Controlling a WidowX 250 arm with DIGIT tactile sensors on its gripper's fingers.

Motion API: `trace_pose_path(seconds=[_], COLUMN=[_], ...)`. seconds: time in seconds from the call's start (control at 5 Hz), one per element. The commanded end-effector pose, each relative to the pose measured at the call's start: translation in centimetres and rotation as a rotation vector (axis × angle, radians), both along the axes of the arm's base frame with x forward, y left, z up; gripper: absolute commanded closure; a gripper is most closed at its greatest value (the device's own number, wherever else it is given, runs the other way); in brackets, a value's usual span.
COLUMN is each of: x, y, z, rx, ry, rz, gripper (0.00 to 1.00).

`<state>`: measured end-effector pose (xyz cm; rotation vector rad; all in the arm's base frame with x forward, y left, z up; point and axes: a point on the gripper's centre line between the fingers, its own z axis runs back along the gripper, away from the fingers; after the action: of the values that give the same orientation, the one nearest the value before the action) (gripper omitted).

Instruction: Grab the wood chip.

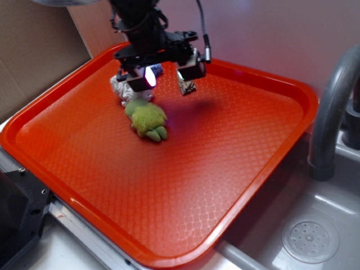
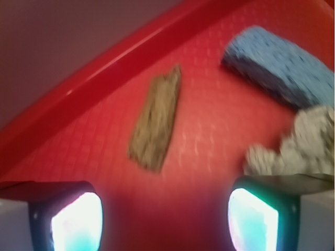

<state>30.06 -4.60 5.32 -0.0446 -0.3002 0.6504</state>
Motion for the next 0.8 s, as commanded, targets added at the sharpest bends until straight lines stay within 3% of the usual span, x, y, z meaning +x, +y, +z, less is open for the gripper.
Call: trace_pose_path(seconds=[0.0,0.4,0.6], x=[1.7,3.5,4.0], y=[3.6,4.7,3.6], z=[-0.1,-1.3,-2.2], rx=[0.044,0.06,0.072], ry=[-0.052,-0.039,-0.04], rz=[0.031,0.004,-0.095], gripper=[0.0,0.0,0.0])
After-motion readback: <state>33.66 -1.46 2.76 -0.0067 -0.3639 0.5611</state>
